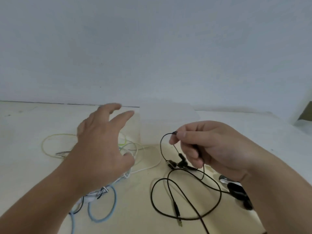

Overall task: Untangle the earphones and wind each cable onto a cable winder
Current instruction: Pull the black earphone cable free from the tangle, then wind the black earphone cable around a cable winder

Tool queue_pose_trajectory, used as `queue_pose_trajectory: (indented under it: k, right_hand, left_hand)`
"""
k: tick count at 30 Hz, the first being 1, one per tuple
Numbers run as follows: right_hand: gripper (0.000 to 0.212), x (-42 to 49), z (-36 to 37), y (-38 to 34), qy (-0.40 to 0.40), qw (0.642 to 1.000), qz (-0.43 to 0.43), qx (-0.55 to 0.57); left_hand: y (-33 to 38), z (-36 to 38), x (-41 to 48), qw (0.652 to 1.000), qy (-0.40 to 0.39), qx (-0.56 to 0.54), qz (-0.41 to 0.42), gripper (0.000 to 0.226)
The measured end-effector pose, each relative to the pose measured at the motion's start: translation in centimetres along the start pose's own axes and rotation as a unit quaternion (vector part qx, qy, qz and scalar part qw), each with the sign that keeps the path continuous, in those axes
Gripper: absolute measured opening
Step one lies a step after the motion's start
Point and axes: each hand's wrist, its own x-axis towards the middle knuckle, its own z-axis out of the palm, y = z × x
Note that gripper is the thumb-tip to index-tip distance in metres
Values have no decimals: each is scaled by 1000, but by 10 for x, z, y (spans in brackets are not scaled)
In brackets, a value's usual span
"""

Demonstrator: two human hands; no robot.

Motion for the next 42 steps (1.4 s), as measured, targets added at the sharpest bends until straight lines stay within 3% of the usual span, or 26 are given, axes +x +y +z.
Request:
queue_pose_trajectory:
  k: [2,4,6,8,9,13,17,21,23,25,28,30,32,35,38,42]
  right_hand:
    - [19,0,1,2,-35,999,-6,-9]
    - [16,0,3,3,-77,997,-14,-16]
    - [14,-1,1,3,-108,994,-16,-15]
    - [14,-3,-8,-1,-102,995,-15,-6]
    - [17,-5,-15,-3,-87,996,-13,-3]
    - [17,-15,-38,-9,-34,997,-17,-69]
    - [6,-14,-46,-6,144,959,-22,-245]
    - [11,-6,-59,2,259,924,18,-281]
    - [11,-5,-62,5,226,915,59,-329]
    - [9,-4,-60,9,164,893,102,-407]
    - [16,-1,-55,15,107,860,163,-472]
    - [18,3,-52,18,92,852,184,-481]
    - [10,7,-50,22,75,845,182,-496]
    - [4,11,-47,24,101,850,125,-502]
    - [9,8,-38,15,154,891,-13,-427]
    - [10,0,-13,1,83,938,-111,-318]
  left_hand:
    - [17,2,-6,986,20,-159,55,78]
    - [33,12,-13,950,-46,-300,67,69]
    - [40,25,-16,926,-100,-358,61,46]
    - [42,30,-13,924,-62,-377,32,10]
    - [41,30,-12,921,-33,-387,9,6]
    - [40,24,-11,908,75,-411,-32,25]
    - [49,17,-13,890,100,-440,-69,34]
    - [39,14,-6,857,155,-479,-112,47]
    - [31,13,-2,841,182,-498,-108,41]
    - [25,14,-2,860,163,-477,-79,27]
    - [29,16,-8,894,43,-443,-47,21]
    - [33,18,-11,899,-45,-435,-17,11]
    - [32,22,-14,899,-98,-426,0,24]
    - [35,23,-15,890,-130,-436,-15,43]
    - [37,21,-15,904,-104,-411,-54,57]
    - [35,14,-12,927,-1,-365,-83,70]
